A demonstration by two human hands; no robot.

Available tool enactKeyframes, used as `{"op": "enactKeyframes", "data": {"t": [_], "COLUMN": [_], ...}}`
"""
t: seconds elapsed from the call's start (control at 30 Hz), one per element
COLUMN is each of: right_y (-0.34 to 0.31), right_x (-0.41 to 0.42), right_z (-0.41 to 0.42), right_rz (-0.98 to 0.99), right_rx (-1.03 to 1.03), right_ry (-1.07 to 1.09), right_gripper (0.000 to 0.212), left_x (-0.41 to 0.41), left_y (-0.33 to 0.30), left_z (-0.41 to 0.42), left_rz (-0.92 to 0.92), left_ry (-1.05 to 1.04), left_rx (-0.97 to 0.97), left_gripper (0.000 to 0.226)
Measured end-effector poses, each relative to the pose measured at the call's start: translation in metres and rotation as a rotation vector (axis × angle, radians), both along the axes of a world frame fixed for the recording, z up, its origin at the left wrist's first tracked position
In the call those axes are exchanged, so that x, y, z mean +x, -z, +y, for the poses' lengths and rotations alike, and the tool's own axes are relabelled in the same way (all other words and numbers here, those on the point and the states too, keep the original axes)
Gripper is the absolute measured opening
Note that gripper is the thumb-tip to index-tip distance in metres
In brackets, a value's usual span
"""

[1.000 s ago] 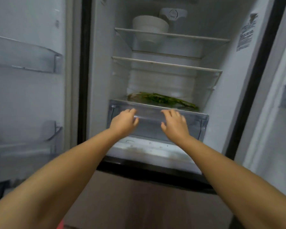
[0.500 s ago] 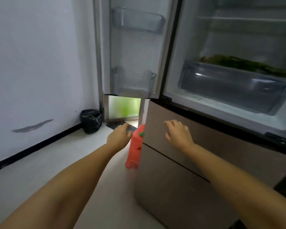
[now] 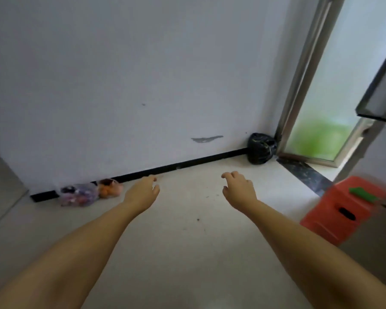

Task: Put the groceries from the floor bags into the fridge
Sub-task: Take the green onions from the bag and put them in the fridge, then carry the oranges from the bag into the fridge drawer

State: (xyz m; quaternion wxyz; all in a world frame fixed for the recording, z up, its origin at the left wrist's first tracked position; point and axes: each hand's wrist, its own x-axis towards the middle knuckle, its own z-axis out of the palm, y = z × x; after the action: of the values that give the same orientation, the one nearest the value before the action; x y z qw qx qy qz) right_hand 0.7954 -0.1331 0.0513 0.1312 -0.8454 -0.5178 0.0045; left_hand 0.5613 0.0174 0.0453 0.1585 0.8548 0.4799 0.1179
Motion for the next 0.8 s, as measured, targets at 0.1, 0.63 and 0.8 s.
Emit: {"op": "enactKeyframes", "data": {"t": [0.1,0.63,0.8], "right_y": [0.008,0.049,0.061], "right_x": [-0.057,-0.135,-0.156], "right_z": [0.060,0.378,0.478], "right_rz": [-0.013,0.014,0.042], "right_rx": [-0.051,-0.234,-0.327], "right_ry": [-0.101,-0.437,-0.518], "right_gripper": [0.041,0.041,0.041], "left_x": [-0.075,-0.155,-0.168], "left_y": [0.001,0.039,0.050], "left_z": [0.042,0.262,0.336], "left_rz": [0.000,-0.067,-0.087], "left_ry": [-0.112,-0.358,-0.435], "left_rx": [0.016,-0.155,-0.200], "left_gripper": [0.032,0.018,0.021]}}
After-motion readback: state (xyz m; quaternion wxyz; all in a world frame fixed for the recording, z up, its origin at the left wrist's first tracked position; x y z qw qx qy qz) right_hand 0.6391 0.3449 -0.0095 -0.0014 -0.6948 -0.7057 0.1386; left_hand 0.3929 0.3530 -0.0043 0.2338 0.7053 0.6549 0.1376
